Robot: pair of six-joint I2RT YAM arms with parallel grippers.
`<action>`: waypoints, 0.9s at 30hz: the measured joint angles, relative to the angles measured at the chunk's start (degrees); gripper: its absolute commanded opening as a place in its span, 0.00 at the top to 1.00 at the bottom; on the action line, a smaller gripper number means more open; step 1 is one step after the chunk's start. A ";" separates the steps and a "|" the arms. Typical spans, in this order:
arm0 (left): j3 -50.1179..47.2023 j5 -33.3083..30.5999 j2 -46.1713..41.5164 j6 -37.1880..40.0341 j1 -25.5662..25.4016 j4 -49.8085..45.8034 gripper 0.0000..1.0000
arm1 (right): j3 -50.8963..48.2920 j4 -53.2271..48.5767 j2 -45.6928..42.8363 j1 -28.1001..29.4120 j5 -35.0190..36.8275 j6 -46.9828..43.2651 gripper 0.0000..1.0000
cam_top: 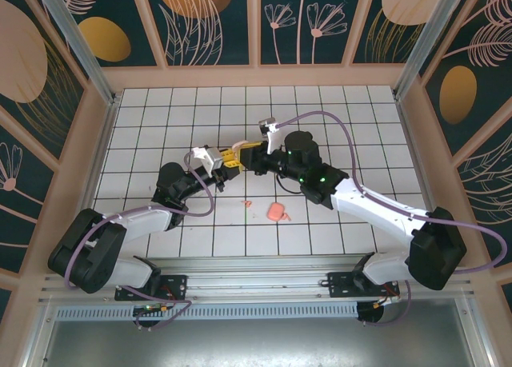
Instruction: Insert wireless bluetooth earbuds into charging case
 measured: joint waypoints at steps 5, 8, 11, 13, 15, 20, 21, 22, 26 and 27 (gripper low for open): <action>0.00 0.02 0.00 -0.15 0.00 -0.44 0.93 | 0.09 -0.76 0.00 0.00 0.00 -0.22 0.71; 0.00 0.11 0.00 -0.17 0.00 -0.57 0.93 | 0.35 -1.27 0.00 0.00 -0.02 -0.26 0.69; 0.00 0.13 0.00 -0.17 0.00 -0.57 0.93 | 0.63 -1.81 0.00 0.00 -0.04 -0.39 0.68; 0.00 0.11 0.00 -0.17 -0.04 -0.57 0.94 | 0.85 -2.23 0.02 0.00 -0.04 -0.39 0.67; 0.00 0.11 0.00 -0.20 -0.04 -0.57 0.93 | 1.16 -2.75 0.02 0.00 -0.07 -0.39 0.66; 0.00 0.07 0.00 -0.20 -0.04 -0.57 0.93 | 1.68 -3.67 0.02 0.02 -0.09 -0.68 0.64; 0.00 0.07 0.00 -0.20 -0.04 -0.57 0.93 | 1.84 -3.91 0.02 0.02 -0.09 -0.79 0.64; 0.00 0.07 0.00 -0.22 -0.04 -0.57 0.93 | 1.92 -4.07 0.02 0.02 -0.09 -0.83 0.64; 0.00 -0.07 -0.02 -0.44 -0.04 -0.55 0.93 | 2.36 -4.83 0.02 0.02 -0.07 -1.05 0.62; 0.00 -0.07 -0.02 -0.55 -0.04 -0.57 0.93 | 2.43 -4.92 0.02 0.02 -0.07 -1.07 0.61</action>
